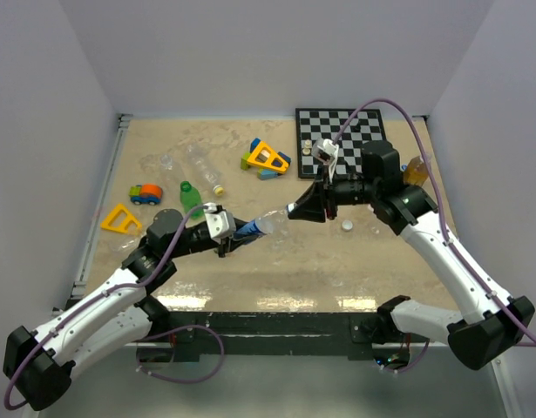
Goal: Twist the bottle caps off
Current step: Unscrew the bottle cap from the plastic bottle.
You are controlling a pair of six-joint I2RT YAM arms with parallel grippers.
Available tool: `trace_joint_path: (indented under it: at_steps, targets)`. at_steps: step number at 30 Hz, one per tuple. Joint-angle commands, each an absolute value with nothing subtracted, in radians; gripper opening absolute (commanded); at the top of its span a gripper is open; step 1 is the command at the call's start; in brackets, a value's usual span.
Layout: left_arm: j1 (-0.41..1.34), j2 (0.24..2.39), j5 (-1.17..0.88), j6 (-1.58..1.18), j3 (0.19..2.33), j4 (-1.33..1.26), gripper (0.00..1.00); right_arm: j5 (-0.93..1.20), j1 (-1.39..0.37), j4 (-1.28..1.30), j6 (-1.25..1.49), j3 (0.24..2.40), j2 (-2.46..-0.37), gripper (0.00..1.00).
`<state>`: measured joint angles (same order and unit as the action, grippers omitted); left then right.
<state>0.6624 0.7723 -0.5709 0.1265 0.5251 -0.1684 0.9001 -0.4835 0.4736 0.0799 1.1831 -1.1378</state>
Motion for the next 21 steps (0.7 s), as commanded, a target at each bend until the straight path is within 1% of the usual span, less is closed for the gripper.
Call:
trace_joint_path:
  at_steps: [1,3,4,7,10,12,15,18,20,21]
  targets:
    - [0.663,0.776,-0.595,0.13,0.54,-0.183,0.0,1.077,-0.492,0.613,-0.261,1.247,-1.143,0.0]
    - [0.655,0.79,-0.636,0.144,0.561,-0.166,0.0,1.101,-0.498,0.752,-0.485,1.296,-1.167,0.0]
    - [0.644,0.802,-0.665,0.144,0.574,-0.154,0.0,1.082,-0.514,0.82,-0.602,1.327,-1.184,0.0]
    - [0.601,0.856,-0.771,0.152,0.613,-0.137,0.0,0.987,-0.627,1.041,-0.95,1.409,-1.232,0.0]
    - [0.572,0.925,-0.87,0.178,0.669,-0.109,0.0,0.934,-0.692,1.087,-1.144,1.402,-1.23,0.0]
    - [0.566,0.977,-0.913,0.216,0.712,-0.063,0.0,0.902,-0.712,1.129,-1.361,1.391,-1.212,0.0]
    - [0.568,1.046,-0.937,0.274,0.781,-0.002,0.0,0.801,-0.733,1.063,-1.477,1.364,-1.166,0.0]
    - [0.568,1.083,-0.948,0.308,0.821,0.043,0.0,0.756,-0.735,1.04,-1.508,1.358,-1.143,0.0]
    - [0.568,1.097,-0.937,0.321,0.822,0.041,0.0,0.77,-0.736,1.023,-1.465,1.348,-1.125,0.0]
    - [0.568,1.1,-0.93,0.327,0.819,0.043,0.0,0.787,-0.735,0.99,-1.394,1.342,-1.115,0.0]
